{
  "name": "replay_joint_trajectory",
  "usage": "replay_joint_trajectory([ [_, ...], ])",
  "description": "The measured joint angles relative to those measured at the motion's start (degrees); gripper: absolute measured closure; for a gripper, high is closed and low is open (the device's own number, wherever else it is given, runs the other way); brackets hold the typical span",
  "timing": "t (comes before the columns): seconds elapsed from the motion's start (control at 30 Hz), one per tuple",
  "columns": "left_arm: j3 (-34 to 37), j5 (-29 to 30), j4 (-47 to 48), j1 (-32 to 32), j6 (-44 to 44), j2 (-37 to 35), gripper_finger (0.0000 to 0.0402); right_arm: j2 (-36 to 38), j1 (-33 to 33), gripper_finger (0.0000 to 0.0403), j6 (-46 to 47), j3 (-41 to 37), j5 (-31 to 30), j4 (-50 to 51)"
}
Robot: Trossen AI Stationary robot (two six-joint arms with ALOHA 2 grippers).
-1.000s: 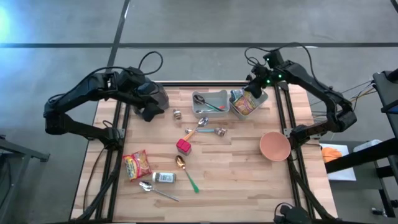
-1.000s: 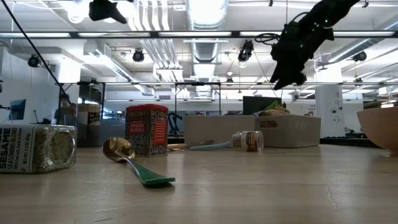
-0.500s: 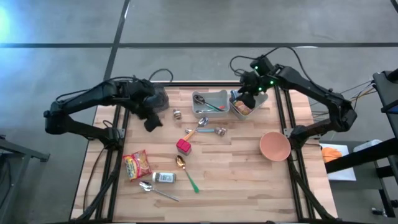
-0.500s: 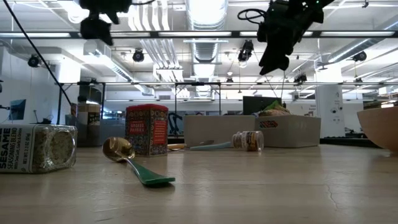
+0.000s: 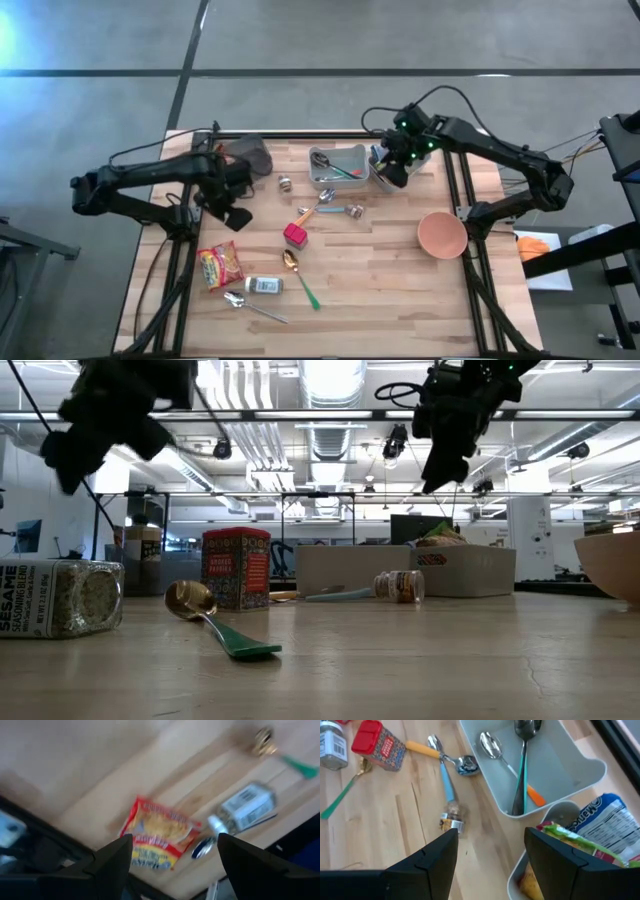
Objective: Pick & Place Food Item
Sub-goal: Put the red noodle pack into the right gray bin
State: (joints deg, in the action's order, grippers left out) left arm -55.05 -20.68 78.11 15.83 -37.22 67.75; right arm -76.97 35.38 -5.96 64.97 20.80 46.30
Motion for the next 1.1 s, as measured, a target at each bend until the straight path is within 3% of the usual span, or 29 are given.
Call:
replay_joint_trajectory([
  [0.17, 4.9, -0.6, -1.4, -0.1, -0.4, 0.0, 0.0106, 0.0, 0.0, 0.0178, 0.0, -1.3, 0.0, -0.5],
  [0.37, 9.6, 2.7, -4.5, -0.1, -2.3, 0.5, 0.0106, 0.0, 0.0, 0.0178, 0.0, -2.7, 0.0, -1.2],
  [0.57, 11.6, 3.1, -6.4, -0.8, -4.6, 4.5, 0.011, 0.0, 0.0, 0.0178, 0.8, -3.2, 0.1, -1.4],
  [0.9, 11.5, 2.9, -9.7, -3.1, 0.2, 12.4, 0.0188, 0.0, 0.0, 0.0178, 1.1, -3.2, 0.2, -1.9],
  [1.1, 11.5, 0.1, -9.7, -4.4, 3.1, 17.2, 0.021, 0.0, 0.0, 0.0178, 1.3, -3.2, 0.2, -1.9],
])
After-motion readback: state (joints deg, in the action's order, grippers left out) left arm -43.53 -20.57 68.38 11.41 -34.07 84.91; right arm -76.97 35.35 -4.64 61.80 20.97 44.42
